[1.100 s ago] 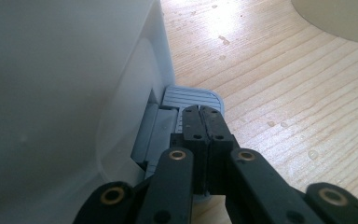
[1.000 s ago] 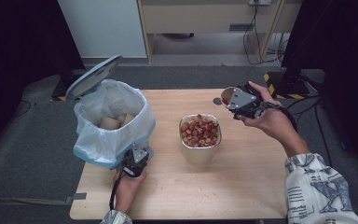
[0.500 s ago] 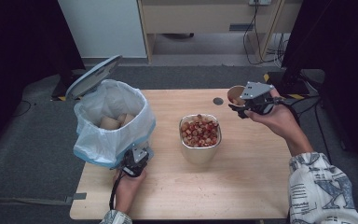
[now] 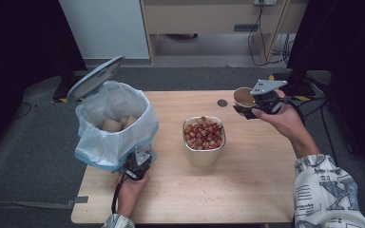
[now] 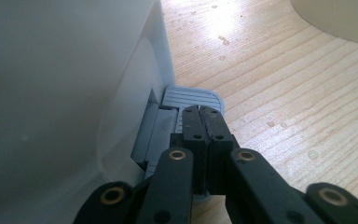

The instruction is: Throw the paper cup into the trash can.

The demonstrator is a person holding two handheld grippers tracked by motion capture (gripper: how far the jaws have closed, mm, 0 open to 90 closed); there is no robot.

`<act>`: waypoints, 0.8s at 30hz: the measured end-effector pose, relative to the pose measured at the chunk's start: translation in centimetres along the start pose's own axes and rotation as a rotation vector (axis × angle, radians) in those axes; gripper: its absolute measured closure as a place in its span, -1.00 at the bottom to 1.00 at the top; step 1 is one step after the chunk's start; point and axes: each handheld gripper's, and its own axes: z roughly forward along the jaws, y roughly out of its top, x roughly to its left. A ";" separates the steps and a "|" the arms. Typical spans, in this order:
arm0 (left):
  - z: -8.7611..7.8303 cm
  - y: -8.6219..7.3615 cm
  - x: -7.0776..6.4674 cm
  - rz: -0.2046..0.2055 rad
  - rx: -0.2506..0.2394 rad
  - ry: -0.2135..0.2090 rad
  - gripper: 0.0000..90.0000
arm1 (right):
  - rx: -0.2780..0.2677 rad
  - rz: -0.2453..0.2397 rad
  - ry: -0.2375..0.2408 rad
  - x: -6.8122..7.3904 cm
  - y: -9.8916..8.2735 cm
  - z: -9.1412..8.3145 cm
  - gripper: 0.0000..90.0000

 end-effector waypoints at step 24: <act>0.0 0.0 0.0 0.000 0.000 -0.001 0.97 | -0.091 0.171 0.052 -1.1 -0.4 -0.8 -0.27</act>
